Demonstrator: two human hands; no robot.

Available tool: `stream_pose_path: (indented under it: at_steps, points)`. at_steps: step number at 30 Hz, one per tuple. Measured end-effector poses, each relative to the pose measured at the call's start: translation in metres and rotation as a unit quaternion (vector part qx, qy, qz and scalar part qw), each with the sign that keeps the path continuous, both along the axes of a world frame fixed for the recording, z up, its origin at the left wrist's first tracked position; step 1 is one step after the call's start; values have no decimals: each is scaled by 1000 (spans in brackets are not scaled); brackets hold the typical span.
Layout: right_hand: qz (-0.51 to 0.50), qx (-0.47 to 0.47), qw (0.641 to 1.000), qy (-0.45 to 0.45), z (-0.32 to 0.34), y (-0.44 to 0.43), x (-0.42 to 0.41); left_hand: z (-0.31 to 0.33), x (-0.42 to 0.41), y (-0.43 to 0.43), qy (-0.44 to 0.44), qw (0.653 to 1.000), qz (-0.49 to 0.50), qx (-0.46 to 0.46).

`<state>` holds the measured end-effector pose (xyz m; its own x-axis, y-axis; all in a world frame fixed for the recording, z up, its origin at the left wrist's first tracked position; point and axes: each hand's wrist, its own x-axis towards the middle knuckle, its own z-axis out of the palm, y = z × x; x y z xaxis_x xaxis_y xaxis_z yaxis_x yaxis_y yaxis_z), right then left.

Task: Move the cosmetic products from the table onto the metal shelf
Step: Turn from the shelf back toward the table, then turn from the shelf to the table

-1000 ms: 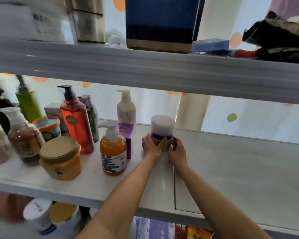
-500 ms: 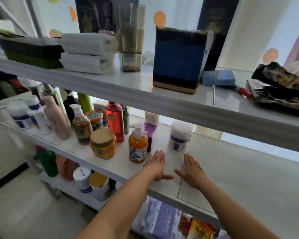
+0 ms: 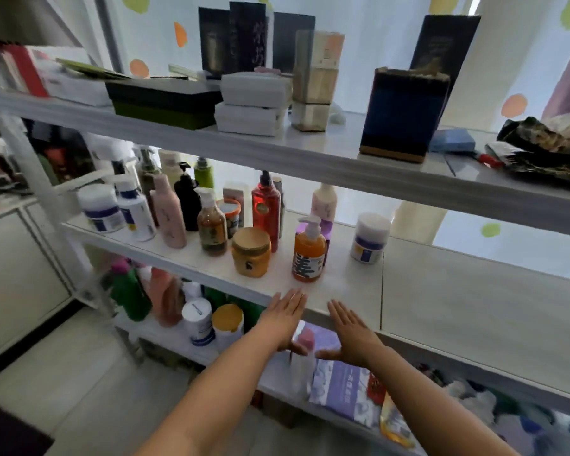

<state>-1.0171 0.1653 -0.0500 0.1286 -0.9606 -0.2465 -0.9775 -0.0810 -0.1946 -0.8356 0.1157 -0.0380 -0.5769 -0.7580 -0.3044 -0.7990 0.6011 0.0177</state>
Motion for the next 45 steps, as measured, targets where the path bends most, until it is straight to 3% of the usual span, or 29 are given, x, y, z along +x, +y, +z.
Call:
stream_pose_path:
  at_steps: [6,13,17,22,29,34,41,45]
  points:
    - [99,-6,995,-24,7,-6,142,-6,132,25,-13,992,115,-40]
    - [279,-40,959,-18,13,-23,306,-6,290,67,21,950,304,-72]
    - [370,-26,928,-32,18,-28,390,-16,368,93,18,911,408,-62]
    - [475,13,879,-24,4,-45,504,-22,460,112,-54,860,502,-71]
    - [589,-15,807,-23,10,-81,677,2,598,118,-86,775,622,-71]
    - [634,0,773,-38,13,-92,773,2,661,142,-44,677,731,-74]
    - [669,30,742,-21,-9,-87,869,-18,737,166,-20,620,783,-41]
    - [664,42,747,-21,-21,-85,940,-28,808,163,-6,608,792,-51]
